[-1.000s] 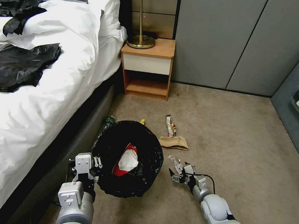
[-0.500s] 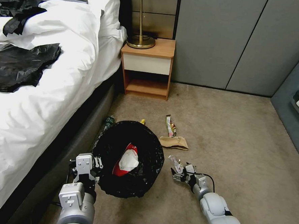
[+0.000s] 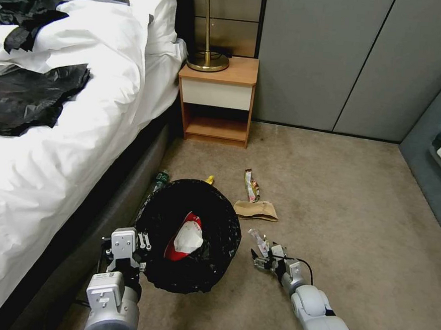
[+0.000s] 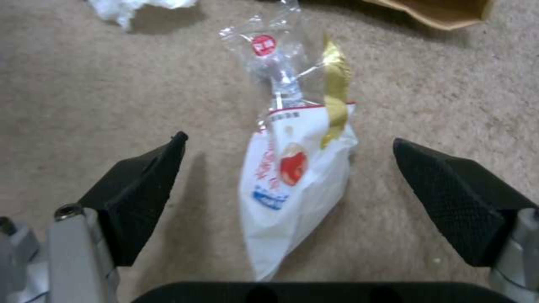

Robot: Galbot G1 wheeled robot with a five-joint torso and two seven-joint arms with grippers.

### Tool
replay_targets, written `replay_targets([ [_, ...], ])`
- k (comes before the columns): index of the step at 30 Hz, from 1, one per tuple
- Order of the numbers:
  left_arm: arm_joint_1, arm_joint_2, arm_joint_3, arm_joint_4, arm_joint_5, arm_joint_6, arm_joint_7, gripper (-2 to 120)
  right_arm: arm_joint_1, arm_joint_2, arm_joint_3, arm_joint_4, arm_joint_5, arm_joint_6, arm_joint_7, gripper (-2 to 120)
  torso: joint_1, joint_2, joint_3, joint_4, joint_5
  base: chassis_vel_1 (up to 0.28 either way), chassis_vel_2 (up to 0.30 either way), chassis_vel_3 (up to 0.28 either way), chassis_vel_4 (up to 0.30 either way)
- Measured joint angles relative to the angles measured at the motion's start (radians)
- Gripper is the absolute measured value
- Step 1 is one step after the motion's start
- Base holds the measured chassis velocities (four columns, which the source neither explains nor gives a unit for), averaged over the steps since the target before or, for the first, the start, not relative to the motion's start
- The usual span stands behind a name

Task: Pick up the trash bin, then pick up the garbage from the floor and place it into the trash bin.

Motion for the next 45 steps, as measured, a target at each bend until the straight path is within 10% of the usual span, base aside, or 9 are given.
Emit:
replay_targets([
  [26, 0.013, -0.010, 0.005, 0.000, 0.037, -0.013, 0.006, 1, 0.050, 0.030, 0.009, -0.095, -0.019, 0.061, 0.008, 0, 0.000, 0.000, 0.000, 0.0000, 0.0000, 0.000, 0.000, 0.000, 0.000],
  [40, 0.008, -0.004, 0.012, 0.001, 0.037, -0.014, 0.007, 1, 0.008, 0.015, 0.013, -0.005, 0.005, 0.061, 0.037, 0, 0.000, 0.000, 0.000, -0.0001, 0.0000, 0.000, 0.000, 0.000, 0.000],
  [45, -0.002, 0.003, 0.011, 0.003, 0.029, -0.014, 0.008, 1, -0.110, -0.021, 0.012, 0.333, 0.082, 0.063, 0.051, 0, 0.000, 0.000, 0.000, 0.0001, -0.0001, 0.000, 0.000, 0.000, 0.000],
])
